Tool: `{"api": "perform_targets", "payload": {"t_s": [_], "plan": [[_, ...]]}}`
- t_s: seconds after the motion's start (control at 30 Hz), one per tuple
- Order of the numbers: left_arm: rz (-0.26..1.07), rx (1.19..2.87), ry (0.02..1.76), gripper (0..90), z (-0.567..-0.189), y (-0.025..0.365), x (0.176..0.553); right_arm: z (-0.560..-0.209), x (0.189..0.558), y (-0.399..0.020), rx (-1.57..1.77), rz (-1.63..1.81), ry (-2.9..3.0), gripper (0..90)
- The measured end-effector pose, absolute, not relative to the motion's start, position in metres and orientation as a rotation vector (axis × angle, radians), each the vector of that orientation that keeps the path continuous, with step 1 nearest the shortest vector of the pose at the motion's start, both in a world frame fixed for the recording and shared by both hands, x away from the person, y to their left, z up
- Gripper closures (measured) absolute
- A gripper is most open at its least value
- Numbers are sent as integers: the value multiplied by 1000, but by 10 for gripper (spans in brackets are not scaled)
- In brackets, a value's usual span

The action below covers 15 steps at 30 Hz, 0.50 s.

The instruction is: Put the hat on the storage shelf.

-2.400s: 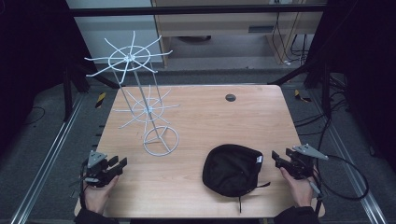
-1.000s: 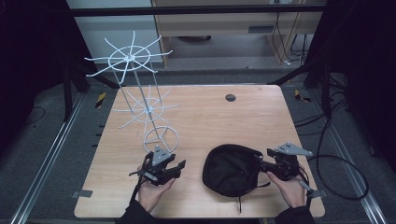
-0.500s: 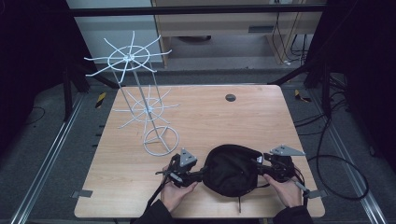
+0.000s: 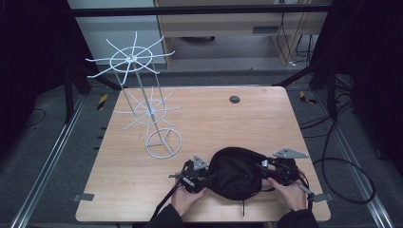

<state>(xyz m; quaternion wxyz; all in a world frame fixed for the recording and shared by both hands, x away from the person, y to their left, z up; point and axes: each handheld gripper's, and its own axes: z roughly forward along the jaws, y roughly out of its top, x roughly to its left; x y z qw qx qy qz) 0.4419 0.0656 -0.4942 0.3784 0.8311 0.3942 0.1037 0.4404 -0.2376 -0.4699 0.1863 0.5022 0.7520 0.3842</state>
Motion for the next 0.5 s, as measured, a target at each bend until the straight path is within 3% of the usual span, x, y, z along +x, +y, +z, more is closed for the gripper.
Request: {"api": "perform_targets", "payload": {"t_s": [0.37, 0.5], "plan": [[250, 2100, 1046, 779, -496, 66, 443, -475, 445, -241, 1467, 1036, 2140, 366], [253, 2088, 1051, 789, -497, 65, 443, -481, 447, -238, 1490, 1012, 2194, 409]]}}
